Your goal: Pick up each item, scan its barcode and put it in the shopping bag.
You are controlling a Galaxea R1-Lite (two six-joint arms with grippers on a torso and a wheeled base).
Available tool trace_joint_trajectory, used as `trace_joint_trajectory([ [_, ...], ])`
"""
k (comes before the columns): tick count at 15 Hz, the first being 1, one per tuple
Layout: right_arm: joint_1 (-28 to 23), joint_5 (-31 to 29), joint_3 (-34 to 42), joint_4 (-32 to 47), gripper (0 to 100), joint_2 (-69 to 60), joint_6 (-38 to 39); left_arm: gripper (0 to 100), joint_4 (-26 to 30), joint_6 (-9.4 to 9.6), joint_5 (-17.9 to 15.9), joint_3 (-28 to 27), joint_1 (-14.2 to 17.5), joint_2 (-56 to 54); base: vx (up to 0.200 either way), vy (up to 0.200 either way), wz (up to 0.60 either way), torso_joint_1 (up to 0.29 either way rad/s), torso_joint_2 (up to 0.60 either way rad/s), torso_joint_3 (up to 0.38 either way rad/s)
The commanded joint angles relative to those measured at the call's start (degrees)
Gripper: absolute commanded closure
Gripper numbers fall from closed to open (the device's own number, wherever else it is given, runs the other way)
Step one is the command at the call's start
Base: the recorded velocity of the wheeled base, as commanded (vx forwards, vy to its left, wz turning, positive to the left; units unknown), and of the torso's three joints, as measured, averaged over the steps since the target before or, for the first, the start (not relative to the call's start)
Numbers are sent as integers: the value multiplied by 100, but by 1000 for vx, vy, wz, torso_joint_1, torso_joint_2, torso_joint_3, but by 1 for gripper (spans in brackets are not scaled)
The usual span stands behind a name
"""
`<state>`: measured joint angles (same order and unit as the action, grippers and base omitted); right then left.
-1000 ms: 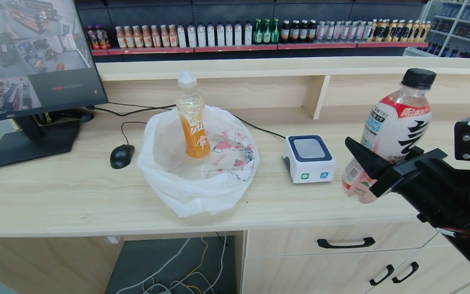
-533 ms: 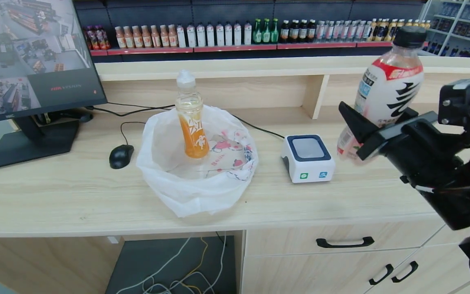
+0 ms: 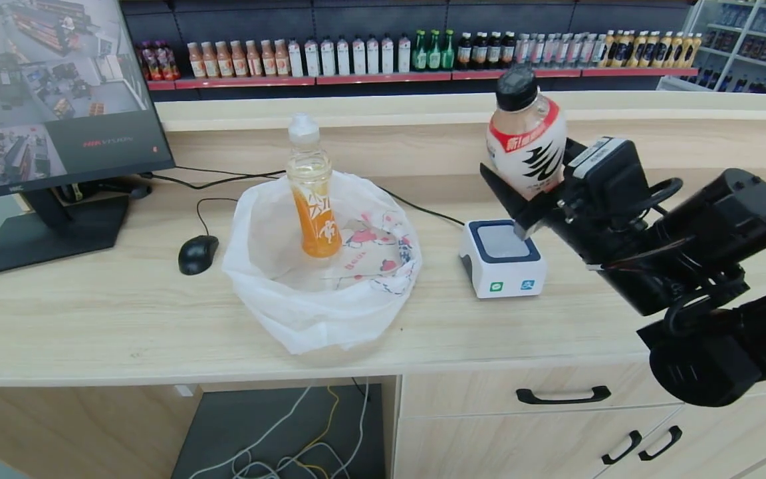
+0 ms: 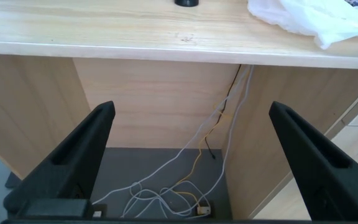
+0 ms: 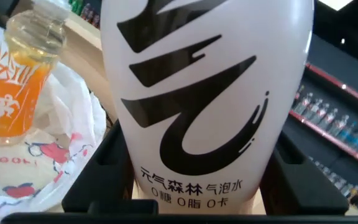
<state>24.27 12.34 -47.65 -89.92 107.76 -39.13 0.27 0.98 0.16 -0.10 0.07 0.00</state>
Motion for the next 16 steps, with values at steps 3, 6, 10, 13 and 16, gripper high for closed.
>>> trace_joint_trajectory([
  [3, -221, 797, 98, -8, 100, 324, -763, 0, 0, -18, 2, 1, 1, 0, 0, 0, 0, 0, 0, 0],
  [6, -661, 1377, 37, -8, 100, 342, -974, 0, 0, -18, 2, 1, 1, 0, 0, 0, 0, 0, 0, 0],
  [10, -854, 1930, 46, -8, 100, 474, -1176, 0, 0, -10, 2, 1, 1, 0, 0, 0, 0, 0, 0, 0],
  [13, -871, 2168, -139, -8, 100, 526, -1264, 0, 0, -10, 2, 1, 1, 0, 0, 0, 0, 0, 0, 0],
  [16, -977, 2730, -42, -8, 100, 553, -1554, 0, 0, -18, 2, 1, 1, 0, 0, 0, 0, 0, 0, 0],
])
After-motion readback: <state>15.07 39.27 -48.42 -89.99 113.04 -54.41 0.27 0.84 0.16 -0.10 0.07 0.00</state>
